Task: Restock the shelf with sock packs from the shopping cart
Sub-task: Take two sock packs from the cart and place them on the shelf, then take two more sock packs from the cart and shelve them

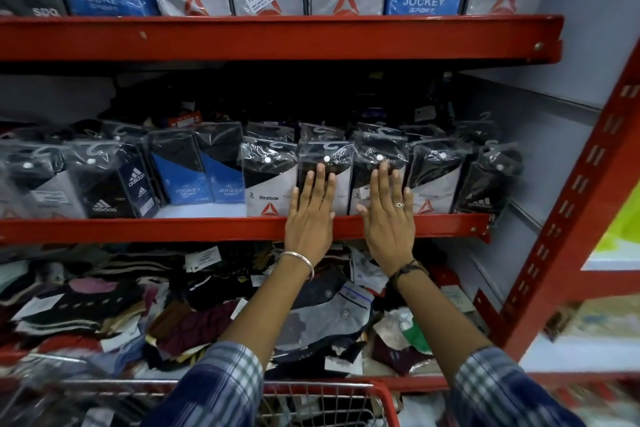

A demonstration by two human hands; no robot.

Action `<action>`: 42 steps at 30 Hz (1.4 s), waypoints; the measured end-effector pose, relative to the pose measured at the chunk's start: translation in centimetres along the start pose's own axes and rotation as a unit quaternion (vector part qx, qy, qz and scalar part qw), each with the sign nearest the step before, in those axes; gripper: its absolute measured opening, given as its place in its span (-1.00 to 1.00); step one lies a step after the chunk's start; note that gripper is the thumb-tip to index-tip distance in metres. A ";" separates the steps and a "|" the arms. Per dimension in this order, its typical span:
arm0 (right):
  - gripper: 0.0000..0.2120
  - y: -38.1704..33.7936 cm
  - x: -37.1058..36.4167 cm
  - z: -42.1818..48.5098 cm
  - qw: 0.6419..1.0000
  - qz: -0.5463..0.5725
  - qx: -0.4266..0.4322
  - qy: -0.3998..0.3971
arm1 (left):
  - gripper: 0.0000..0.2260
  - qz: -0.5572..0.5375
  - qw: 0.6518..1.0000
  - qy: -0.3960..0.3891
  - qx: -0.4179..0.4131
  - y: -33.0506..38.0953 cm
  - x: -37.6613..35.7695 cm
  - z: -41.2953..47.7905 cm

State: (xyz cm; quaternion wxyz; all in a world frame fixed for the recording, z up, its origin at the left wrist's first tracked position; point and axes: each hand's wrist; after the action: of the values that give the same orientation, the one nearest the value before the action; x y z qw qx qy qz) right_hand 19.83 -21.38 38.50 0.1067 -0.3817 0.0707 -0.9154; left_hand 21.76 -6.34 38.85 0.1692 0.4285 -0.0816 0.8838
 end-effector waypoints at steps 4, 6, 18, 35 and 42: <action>-0.42 0.3 0.6 -1.3 0.998 -0.016 0.026 -0.061 | -0.36 0.001 1.000 -0.014 -0.024 -0.2 0.3 -1.7; -0.46 0.3 0.7 -2.7 0.992 -0.035 0.045 -0.109 | -0.39 -0.011 0.999 -0.017 -0.034 -0.3 0.2 -3.2; -0.48 -8.9 -1.5 -18.0 0.964 0.149 -0.002 -0.218 | -0.60 -0.132 0.989 -0.028 0.059 -6.6 -1.4 -19.1; -0.49 -19.0 -16.9 -40.0 0.839 0.142 -0.137 -0.508 | -0.66 -0.140 0.918 -0.322 0.186 -17.7 -11.7 -44.3; -0.28 -19.6 -23.6 -44.0 0.801 0.089 -0.289 -0.516 | -0.42 -0.113 0.835 -0.462 0.278 -17.8 -19.3 -48.7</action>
State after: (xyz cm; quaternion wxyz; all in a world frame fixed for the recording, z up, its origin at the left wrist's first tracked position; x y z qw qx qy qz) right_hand 1.89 5.55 -4.26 0.0932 -0.8031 0.3006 -0.5060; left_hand 3.92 19.88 -6.53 0.0846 0.8222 0.1476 0.5432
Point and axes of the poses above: each hand's wrist, its own z-axis towards the middle knuckle, its own x-axis out of the back of the hand, y = z × x, and after that the axes turned 8 degrees about z, right-handed
